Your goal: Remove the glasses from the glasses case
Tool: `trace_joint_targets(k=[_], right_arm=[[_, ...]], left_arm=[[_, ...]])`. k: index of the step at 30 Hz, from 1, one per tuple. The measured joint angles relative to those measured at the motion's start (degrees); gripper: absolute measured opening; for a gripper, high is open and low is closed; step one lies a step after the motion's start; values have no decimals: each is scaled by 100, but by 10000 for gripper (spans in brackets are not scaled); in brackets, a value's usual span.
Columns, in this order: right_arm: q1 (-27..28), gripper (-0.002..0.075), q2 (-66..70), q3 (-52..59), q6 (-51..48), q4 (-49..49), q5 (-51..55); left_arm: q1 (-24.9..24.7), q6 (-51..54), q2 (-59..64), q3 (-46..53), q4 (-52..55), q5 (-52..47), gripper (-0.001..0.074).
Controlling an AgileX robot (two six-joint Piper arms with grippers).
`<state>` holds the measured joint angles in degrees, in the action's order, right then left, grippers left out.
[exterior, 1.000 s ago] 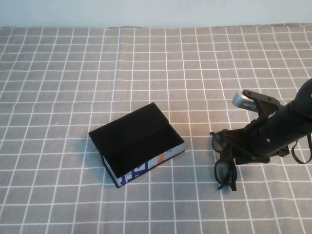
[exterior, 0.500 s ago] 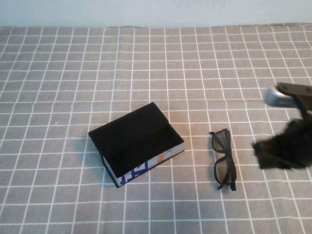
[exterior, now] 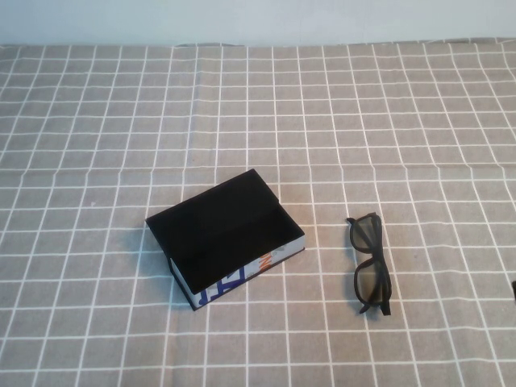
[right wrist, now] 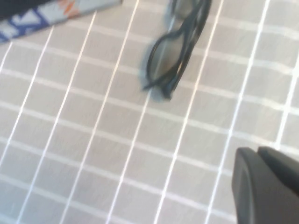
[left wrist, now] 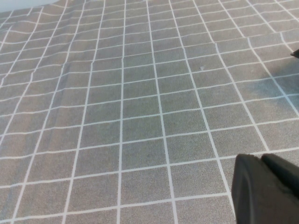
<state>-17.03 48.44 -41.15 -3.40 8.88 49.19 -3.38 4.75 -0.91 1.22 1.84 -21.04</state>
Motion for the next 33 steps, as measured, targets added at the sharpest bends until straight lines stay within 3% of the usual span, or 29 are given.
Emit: trace_joint_targets(k=[6,13,16,22,33], right_arm=[[15,-16,-597,877,0,-480,-1365],[609,-16,-2303,3060,0,-784,-4081],[838,-17,-3189,3944,0,-808,-4681],[1094,-18,-4733,4271,0,-666,-4185],[1094,-18,-4888,4271,0,-466,-3223]], left_arm=[[0,0,0,0,0,0,-4],[0,0,0,0,0,0,-4],[0,0,0,0,0,0,-4],[0,0,0,0,0,0,-4],[0,0,0,0,0,0,-4]])
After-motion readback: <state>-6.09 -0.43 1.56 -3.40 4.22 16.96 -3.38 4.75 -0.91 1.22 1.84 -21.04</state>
